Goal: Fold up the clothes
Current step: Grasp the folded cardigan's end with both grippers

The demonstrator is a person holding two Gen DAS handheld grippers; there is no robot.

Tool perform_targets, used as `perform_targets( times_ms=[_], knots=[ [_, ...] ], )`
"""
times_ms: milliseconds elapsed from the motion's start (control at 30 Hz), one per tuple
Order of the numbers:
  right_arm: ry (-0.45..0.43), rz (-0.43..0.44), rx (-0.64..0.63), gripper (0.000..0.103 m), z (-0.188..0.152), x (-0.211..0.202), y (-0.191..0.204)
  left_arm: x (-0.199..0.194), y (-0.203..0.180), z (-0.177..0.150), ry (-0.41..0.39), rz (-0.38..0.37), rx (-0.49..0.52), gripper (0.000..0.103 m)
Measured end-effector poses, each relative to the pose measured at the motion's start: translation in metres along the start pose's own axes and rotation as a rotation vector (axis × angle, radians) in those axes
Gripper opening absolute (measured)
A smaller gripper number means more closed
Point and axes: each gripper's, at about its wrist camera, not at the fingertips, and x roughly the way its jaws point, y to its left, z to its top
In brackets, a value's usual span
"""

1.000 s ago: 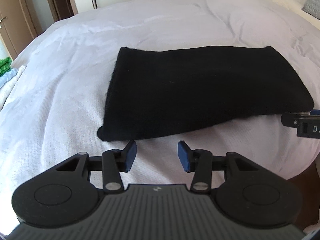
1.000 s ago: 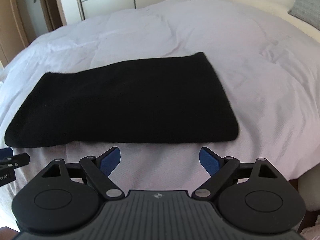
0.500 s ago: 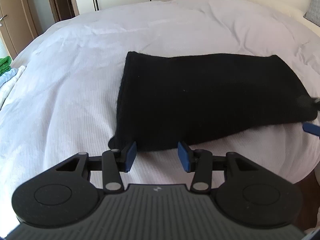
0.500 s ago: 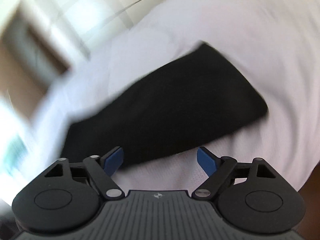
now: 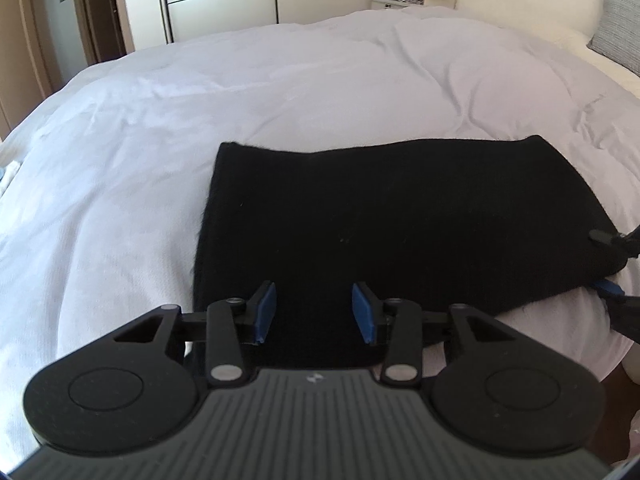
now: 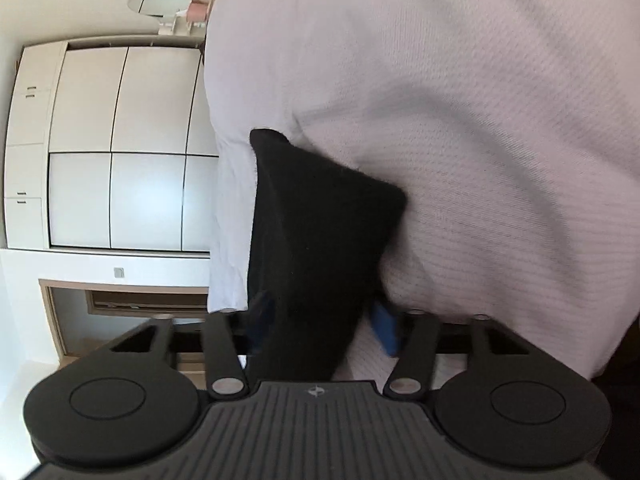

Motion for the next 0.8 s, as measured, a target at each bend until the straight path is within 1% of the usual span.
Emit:
perform_targets(
  times_ms=[67,133,167,233,333,367,433,467,500,533,567,600,667,733,767,800],
  knots=[
    [-0.018,-0.001,0.010,0.041,0.001,0.003,-0.001,0.003,0.001,0.001,-0.001,-0.008,0.004,0.038],
    [-0.044,-0.008,0.002,0.035,0.002,0.005,0.000,0.005,0.006,0.001,-0.003,-0.019,0.000,0.041],
    [-0.062,-0.040,-0.079,0.029,-0.001,0.004,0.009,0.006,0.009,0.000,-0.003,-0.021,-0.003,0.041],
    [-0.096,-0.106,-0.251,0.026,-0.007,0.002,0.029,0.007,0.016,-0.001,-0.004,-0.029,-0.009,0.041],
    [-0.147,-0.249,-0.643,0.024,-0.033,0.009,0.074,0.005,0.027,0.001,-0.006,-0.046,-0.023,0.040],
    [-0.167,-0.281,-0.773,0.023,-0.046,0.012,0.089,0.004,0.031,0.001,-0.009,-0.055,-0.026,0.038],
    [-0.202,-0.339,-1.017,0.023,-0.071,0.018,0.117,0.002,0.036,0.005,-0.010,-0.103,-0.033,0.034],
    [-0.201,-0.336,-1.046,0.023,-0.075,0.021,0.124,0.001,0.039,0.006,-0.010,-0.128,-0.036,0.034],
    [-0.201,-0.333,-1.075,0.023,-0.079,0.025,0.131,0.000,0.040,0.010,-0.020,-0.170,-0.044,0.033],
    [-0.199,-0.330,-1.094,0.023,-0.083,0.027,0.136,0.000,0.038,0.015,-0.029,-0.221,-0.046,0.033],
    [-0.195,-0.326,-1.066,0.023,-0.081,0.027,0.136,0.000,0.035,0.020,-0.037,-0.270,-0.045,0.033],
    [-0.190,-0.321,-1.026,0.023,-0.076,0.027,0.134,0.001,0.030,0.024,-0.046,-0.310,-0.040,0.033],
    [-0.176,-0.313,-0.911,0.024,-0.061,0.027,0.123,0.006,0.011,0.030,-0.049,-0.357,0.001,0.033],
    [-0.147,-0.295,-0.730,0.024,-0.040,0.025,0.100,0.014,-0.011,0.032,-0.043,-0.376,0.036,0.033],
    [-0.131,-0.278,-0.623,0.024,-0.030,0.022,0.085,0.018,-0.019,0.032,-0.035,-0.384,0.041,0.033],
    [-0.112,-0.237,-0.486,0.024,-0.018,0.018,0.065,0.022,-0.028,0.031,-0.030,-0.380,0.048,0.033]
  ],
)
